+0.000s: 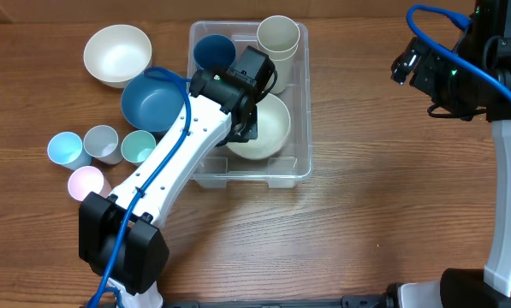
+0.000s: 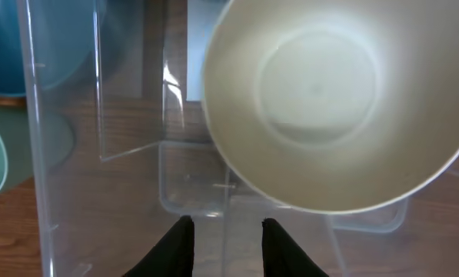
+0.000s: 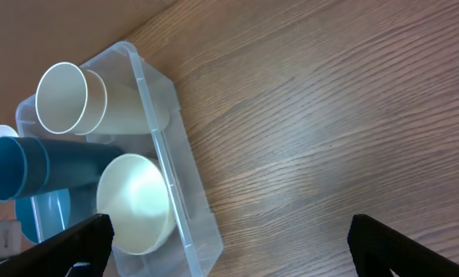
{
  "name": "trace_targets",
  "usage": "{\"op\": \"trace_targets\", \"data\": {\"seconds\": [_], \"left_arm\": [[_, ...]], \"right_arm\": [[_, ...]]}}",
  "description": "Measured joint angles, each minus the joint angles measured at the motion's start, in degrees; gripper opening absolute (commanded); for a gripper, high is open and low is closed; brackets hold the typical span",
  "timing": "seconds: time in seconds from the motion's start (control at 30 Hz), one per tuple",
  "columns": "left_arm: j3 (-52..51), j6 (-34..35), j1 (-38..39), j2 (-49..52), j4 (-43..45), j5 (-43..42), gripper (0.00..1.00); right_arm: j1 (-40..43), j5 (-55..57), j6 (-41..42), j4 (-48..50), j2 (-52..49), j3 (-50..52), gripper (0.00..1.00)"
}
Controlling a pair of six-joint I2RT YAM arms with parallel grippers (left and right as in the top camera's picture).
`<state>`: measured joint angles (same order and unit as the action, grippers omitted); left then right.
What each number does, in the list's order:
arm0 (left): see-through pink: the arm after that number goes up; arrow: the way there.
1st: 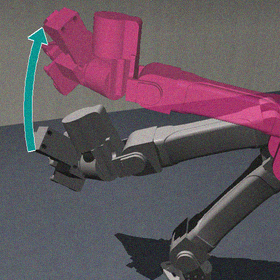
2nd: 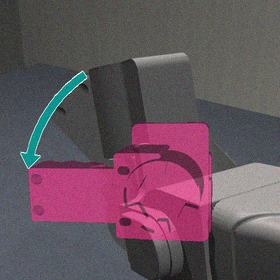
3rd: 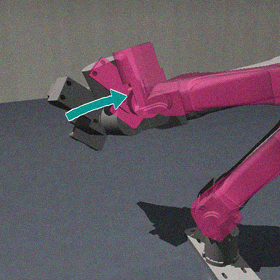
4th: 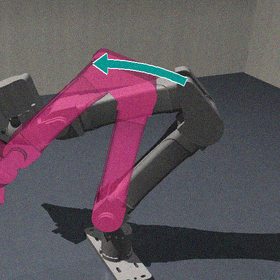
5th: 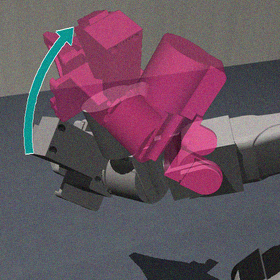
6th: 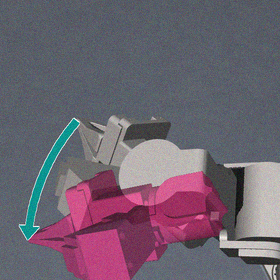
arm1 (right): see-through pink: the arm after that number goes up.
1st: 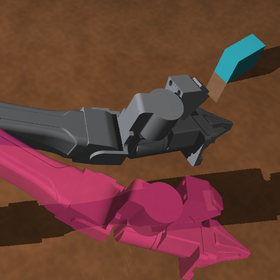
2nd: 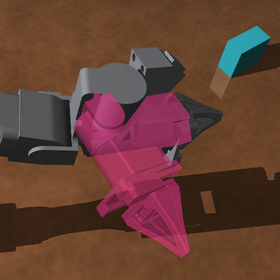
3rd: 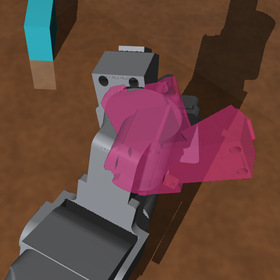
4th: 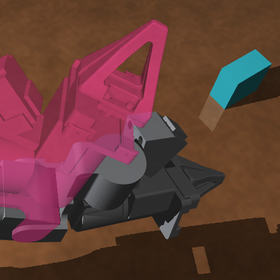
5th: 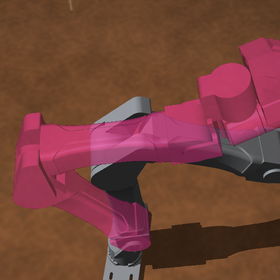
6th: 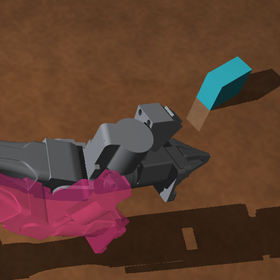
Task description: Pack container
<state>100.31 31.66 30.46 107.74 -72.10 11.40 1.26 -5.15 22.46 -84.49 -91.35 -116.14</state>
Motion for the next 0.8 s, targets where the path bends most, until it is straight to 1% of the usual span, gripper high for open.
{"op": "trace_targets", "data": {"seconds": [0.03, 0.07, 0.17, 0.23, 0.3, 0.33, 0.37, 0.4, 0.43, 0.47, 0.5, 0.57, 0.6, 0.63, 0.7, 0.8], "left_arm": [[0.26, 0.00, 0.00, -0.11, -0.63, 0.00, 0.42], [0.61, 0.02, 0.00, -0.33, -1.05, 0.00, 0.48], [3.32, 0.15, 0.00, -2.91, -3.10, 0.00, 0.56], [4.92, 0.17, -0.07, -6.03, -3.74, 0.04, 0.61], [6.27, 0.17, -0.31, -9.84, -4.00, 0.02, 0.64], [6.84, 0.17, -0.63, -11.80, -4.11, 0.04, 0.66], [7.23, 0.17, -1.22, -13.70, -4.13, 0.02, 0.67], [7.56, 0.17, -2.16, -15.74, -4.17, 0.04, 0.72], [7.74, 0.17, -3.21, -17.35, -4.20, 0.04, 0.78], [7.85, 0.09, -5.11, -19.45, -4.26, 0.31, 0.81], [7.85, 0.37, -6.62, -20.35, -4.33, 0.24, 0.82], [7.85, 0.39, -9.99, -21.49, -4.57, 0.46, 0.84], [7.85, 0.42, -11.15, -21.77, -4.61, 0.44, 0.84], [7.85, 0.42, -12.17, -22.03, -4.63, 0.50, 0.86], [7.85, 0.42, -14.51, -22.71, -4.63, 0.48, 0.89], [7.85, 0.42, -16.39, -23.37, -4.68, 0.46, 0.89]], "right_arm": [[-0.02, 0.02, 0.00, -0.02, 0.00, 0.00, 1.00], [-0.02, -0.09, 0.02, -0.02, 0.00, 0.00, 1.00], [0.00, -2.23, -0.22, -0.11, 0.00, 0.00, 1.00], [-0.15, -6.14, -2.93, -0.13, 0.00, 0.00, 0.95], [-0.76, -9.33, -5.60, -0.13, 0.00, 0.00, 0.84], [-1.70, -11.06, -6.60, -0.13, 0.00, 0.00, 0.80], [-2.99, -12.28, -7.56, -0.20, 0.00, 0.09, 0.73], [-4.74, -13.35, -8.44, -0.46, 0.00, 0.28, 0.64], [-7.58, -14.32, -9.44, -1.11, -0.13, 0.44, 0.50], [-9.18, -14.78, -9.60, -1.38, -0.26, 0.44, 0.39], [-10.05, -15.06, -9.66, -1.38, -0.42, 0.44, 0.32], [-15.06, -15.54, -10.38, -1.46, -2.16, 0.44, 0.19], [-16.46, -15.43, -10.21, -1.46, -3.02, 0.44, 0.15], [-18.51, -15.43, -10.34, -1.40, -4.59, 0.44, 0.05], [-21.46, -15.47, -10.67, -1.29, -7.93, 0.44, 0.04], [-24.30, -15.39, -10.45, -0.83, -13.09, 0.48, 0.04]]}}
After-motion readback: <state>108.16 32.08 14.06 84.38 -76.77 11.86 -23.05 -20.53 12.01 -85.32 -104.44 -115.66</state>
